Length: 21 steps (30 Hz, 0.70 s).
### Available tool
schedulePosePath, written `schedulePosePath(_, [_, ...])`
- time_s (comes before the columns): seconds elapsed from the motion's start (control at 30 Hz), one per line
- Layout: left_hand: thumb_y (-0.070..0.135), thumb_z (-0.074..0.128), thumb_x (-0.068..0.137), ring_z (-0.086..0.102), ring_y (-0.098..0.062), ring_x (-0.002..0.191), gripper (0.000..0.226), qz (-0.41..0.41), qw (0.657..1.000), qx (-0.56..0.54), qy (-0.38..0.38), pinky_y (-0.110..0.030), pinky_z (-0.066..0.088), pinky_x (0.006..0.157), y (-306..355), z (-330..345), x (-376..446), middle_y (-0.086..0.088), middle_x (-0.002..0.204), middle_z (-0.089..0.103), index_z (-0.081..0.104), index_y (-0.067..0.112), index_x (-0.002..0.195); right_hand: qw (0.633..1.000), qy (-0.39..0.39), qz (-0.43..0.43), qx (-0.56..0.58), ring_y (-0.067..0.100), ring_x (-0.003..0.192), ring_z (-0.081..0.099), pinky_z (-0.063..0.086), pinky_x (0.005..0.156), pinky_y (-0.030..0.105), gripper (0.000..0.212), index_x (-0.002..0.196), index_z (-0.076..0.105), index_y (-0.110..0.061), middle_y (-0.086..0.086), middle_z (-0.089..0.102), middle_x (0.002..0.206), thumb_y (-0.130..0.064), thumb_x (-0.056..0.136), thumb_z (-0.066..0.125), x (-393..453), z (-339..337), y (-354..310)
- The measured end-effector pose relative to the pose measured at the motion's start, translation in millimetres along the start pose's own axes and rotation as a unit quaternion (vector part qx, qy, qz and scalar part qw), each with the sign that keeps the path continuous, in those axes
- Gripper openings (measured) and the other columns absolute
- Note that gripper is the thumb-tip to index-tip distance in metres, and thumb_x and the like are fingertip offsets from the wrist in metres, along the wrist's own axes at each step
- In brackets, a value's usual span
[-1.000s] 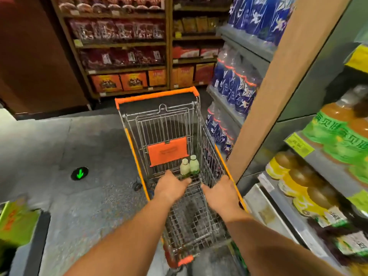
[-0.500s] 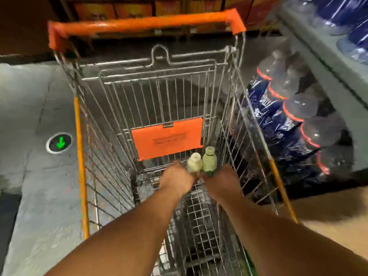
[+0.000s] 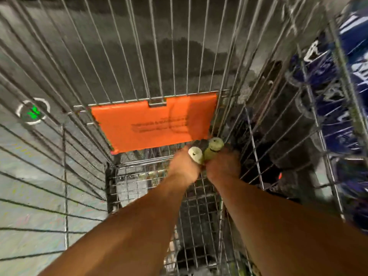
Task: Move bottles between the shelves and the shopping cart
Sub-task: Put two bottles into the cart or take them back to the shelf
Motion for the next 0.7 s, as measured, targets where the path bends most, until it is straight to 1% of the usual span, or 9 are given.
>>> schedulePosePath(0.07, [0.012,0.079,0.070,0.068,-0.024,0.091,0.033,-0.002,1.000,0.001,-0.004,-0.033,0.054,0.071,-3.5,-3.5,1.0,-0.005,0.095,0.071,0.066,0.015,0.099,0.998,0.033,0.023,0.056,0.032,0.125,0.043,0.036,0.098,0.035,0.037,0.130,0.052,-0.015,0.013,0.049,0.136,-0.024,0.095,0.048,5.2,3.2,2.2])
schedulePosePath(0.1, [0.016,0.084,0.066,0.067,-0.021,0.088,0.037,-0.004,1.000,0.006,-0.003,-0.029,0.050,0.068,-5.0,-6.2,0.4,-0.002,0.093,0.071,0.066,0.017,0.098,0.997,0.017,0.035,0.067,0.033,0.125,0.043,0.037,0.097,0.035,0.044,0.135,0.045,-0.012,0.015,0.046,0.138,-0.025,0.093,0.052,4.6,4.7,0.2])
schedulePosePath(0.2, [0.027,0.088,0.063,0.066,-0.020,0.089,0.049,-0.017,1.000,0.018,0.002,-0.028,0.051,0.070,-11.0,-10.9,-1.5,0.001,0.097,0.070,0.065,0.021,0.106,0.986,0.005,0.039,0.164,0.036,0.112,0.055,0.038,0.078,0.031,0.061,0.135,0.034,-0.008,0.019,0.053,0.128,-0.024,0.086,0.067,1.5,11.7,7.7])
schedulePosePath(0.27, [0.030,0.087,0.063,0.068,-0.020,0.088,0.048,-0.020,0.999,0.031,0.004,-0.032,0.057,0.073,-14.1,-12.3,-3.8,0.003,0.095,0.071,0.065,0.023,0.105,0.985,-0.003,0.025,0.170,0.033,0.099,0.060,0.036,0.070,0.029,0.062,0.133,0.033,-0.014,0.015,0.060,0.118,-0.023,0.083,0.070,-0.9,13.1,11.0])
schedulePosePath(0.33, [0.035,0.086,0.063,0.069,-0.018,0.086,0.047,-0.022,0.999,0.037,0.006,-0.033,0.058,0.074,-17.6,-15.2,-9.0,0.004,0.093,0.072,0.065,0.025,0.104,0.991,0.017,-0.002,0.134,0.030,0.096,0.062,0.035,0.066,0.024,0.065,0.133,0.035,-0.018,0.008,0.061,0.114,-0.018,0.080,0.072,-4.4,11.8,13.6])
schedulePosePath(0.43, [0.038,0.087,0.062,0.067,-0.019,0.089,0.061,-0.028,0.998,0.053,0.014,-0.036,0.057,0.079,-20.2,-28.1,-28.3,0.004,0.098,0.071,0.059,0.026,0.115,0.993,0.042,-0.034,0.108,0.022,0.090,0.061,0.031,0.059,0.017,0.056,0.122,0.047,-0.019,0.000,0.060,0.104,-0.025,0.074,0.076,-28.5,6.4,8.9])
schedulePosePath(0.53, [0.036,0.087,0.063,0.066,-0.023,0.089,0.059,-0.029,0.998,0.060,0.017,-0.038,0.058,0.077,-11.9,-54.6,-55.1,0.001,0.099,0.070,0.057,0.022,0.113,0.990,0.068,-0.028,0.122,0.017,0.080,0.058,0.033,0.060,0.019,0.054,0.118,0.050,-0.021,-0.003,0.061,0.097,-0.037,0.073,0.076,-63.5,-11.8,1.9])
schedulePosePath(0.63, [0.037,0.086,0.061,0.066,-0.024,0.090,0.059,0.005,0.997,0.072,0.035,-0.030,0.052,0.071,10.7,-94.1,-86.4,-0.001,0.100,0.070,0.059,0.020,0.111,0.983,0.075,-0.018,0.165,0.019,0.088,0.062,0.051,0.071,0.028,0.055,0.120,0.049,-0.022,-0.003,0.063,0.100,-0.038,0.075,0.075,-102.3,-43.3,-8.9])
schedulePosePath(0.7, [0.035,0.086,0.059,0.067,-0.026,0.090,0.059,0.025,0.996,0.074,0.036,-0.032,0.053,0.071,26.7,-117.5,-104.8,-0.002,0.098,0.070,0.059,0.019,0.110,0.976,0.089,-0.014,0.199,0.021,0.090,0.063,0.054,0.076,0.034,0.048,0.116,0.050,-0.021,-0.001,0.064,0.100,-0.036,0.077,0.073,-126.4,-65.6,-16.6])
Point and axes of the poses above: each hand's wrist, its own x-axis towards the middle knuckle, its own z-axis out of the palm, y = z × x, the point moved 5 cm from there along x, towards the middle knuckle
